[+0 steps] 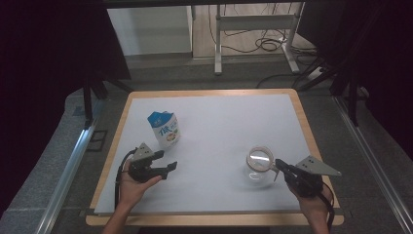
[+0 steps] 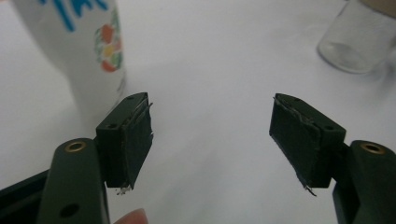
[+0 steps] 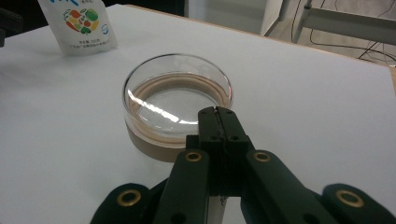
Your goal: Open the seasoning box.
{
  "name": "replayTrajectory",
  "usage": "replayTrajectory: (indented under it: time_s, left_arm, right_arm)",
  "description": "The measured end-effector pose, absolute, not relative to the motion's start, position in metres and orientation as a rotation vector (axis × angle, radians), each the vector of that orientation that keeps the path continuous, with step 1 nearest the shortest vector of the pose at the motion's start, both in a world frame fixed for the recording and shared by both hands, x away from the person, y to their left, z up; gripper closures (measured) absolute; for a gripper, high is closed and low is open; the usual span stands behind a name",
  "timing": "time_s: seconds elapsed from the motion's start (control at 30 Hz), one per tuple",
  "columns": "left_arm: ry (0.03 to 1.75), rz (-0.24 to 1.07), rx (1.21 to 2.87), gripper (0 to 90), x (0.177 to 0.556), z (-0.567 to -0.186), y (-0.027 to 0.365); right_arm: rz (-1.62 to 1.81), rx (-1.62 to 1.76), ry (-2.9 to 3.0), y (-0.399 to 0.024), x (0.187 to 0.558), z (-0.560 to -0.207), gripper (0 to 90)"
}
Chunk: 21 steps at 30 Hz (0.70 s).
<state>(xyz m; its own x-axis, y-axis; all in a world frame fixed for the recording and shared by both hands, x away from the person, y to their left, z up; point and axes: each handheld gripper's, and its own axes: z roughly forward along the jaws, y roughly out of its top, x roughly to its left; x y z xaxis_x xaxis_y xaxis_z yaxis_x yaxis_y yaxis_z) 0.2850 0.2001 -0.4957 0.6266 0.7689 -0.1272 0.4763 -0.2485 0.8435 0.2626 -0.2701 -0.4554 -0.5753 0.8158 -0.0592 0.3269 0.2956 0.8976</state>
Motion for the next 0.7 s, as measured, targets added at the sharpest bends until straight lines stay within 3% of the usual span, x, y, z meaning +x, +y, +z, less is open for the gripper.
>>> replayTrajectory:
  time_s: [0.13,0.33,0.7]
  left_arm:
    - [0.944,0.383,1.904,31.4,0.283,-0.488,0.188]
    - [0.901,0.373,1.921,41.1,0.286,-0.482,0.171]
    - [0.871,0.358,1.935,40.4,0.291,-0.478,0.156]
  right_arm:
    - [1.242,1.018,2.048,-0.272,0.261,-0.456,90.0]
    - [1.242,1.019,2.045,-0.272,0.26,-0.456,90.0]
    - [1.267,1.015,2.032,-0.27,0.261,-0.458,90.0]
